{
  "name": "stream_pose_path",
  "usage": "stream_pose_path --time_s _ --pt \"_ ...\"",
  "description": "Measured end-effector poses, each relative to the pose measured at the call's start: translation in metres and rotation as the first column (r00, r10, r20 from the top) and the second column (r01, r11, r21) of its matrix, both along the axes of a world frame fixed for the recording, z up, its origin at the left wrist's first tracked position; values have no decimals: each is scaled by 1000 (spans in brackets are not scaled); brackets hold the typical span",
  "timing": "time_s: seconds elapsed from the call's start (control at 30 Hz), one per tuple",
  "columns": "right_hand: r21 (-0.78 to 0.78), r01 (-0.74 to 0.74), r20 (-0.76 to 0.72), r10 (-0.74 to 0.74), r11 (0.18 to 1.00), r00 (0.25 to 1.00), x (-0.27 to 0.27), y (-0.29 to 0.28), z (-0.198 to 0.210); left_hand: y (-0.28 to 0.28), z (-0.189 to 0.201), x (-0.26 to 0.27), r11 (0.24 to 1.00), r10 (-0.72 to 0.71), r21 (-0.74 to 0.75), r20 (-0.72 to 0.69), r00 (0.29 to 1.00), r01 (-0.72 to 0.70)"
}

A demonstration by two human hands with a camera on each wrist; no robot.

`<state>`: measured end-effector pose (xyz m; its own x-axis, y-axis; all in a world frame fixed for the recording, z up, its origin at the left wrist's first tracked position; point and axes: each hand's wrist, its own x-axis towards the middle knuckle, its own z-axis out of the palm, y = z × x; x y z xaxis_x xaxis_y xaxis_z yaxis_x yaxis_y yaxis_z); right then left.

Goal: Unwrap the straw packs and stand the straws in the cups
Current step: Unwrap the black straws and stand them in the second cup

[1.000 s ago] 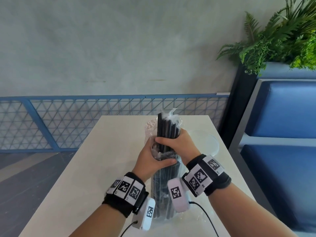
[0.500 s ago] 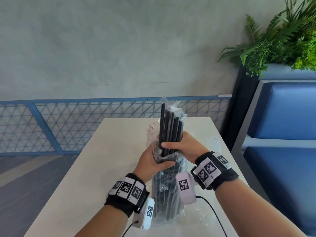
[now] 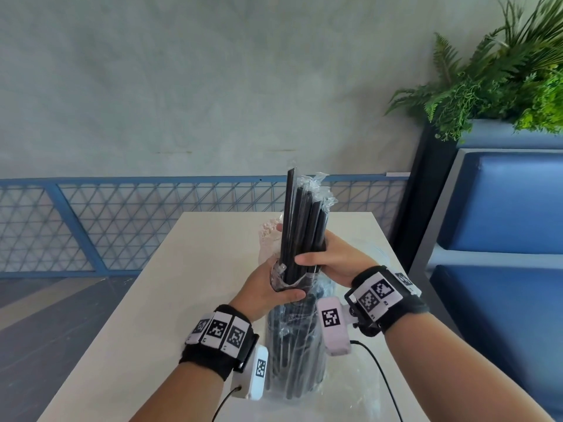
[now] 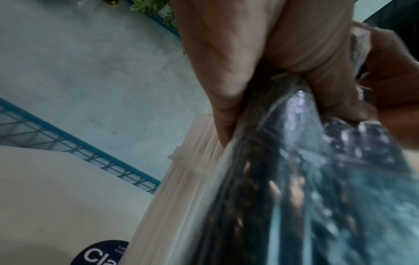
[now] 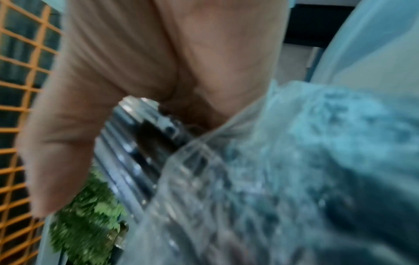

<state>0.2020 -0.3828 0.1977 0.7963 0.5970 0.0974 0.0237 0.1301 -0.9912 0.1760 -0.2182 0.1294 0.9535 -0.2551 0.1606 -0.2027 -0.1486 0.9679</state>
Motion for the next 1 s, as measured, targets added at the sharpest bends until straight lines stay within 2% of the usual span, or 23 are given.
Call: stream_pose_path --time_s 0.07,0.2,0.37,0.47,0.53,0.67,1.0 --pt "51 -14 -26 15 999 1000 -1 -1 0 -1 2 0 999 -45 10 -15 999 45" --pt "71 218 -68 -214 973 975 -2 10 1 -2 3 0 999 -36 7 -27 999 36" --pt "126 474 -61 -471 871 880 1 20 1 0 -1 2 998 61 13 -22 998 -61" --pt "157 576 -42 -577 802 816 5 21 4 0 -5 1 995 103 10 -17 995 -102" --pt "158 575 -36 -577 803 816 6 20 5 0 -7 0 993 114 16 -6 993 -114" --pt "36 483 45 -485 875 874 1 18 1 -6 -8 -3 989 145 14 23 989 -145" --pt "20 583 18 -583 812 812 -1 25 0 -18 -7 -7 984 173 25 81 982 -176"
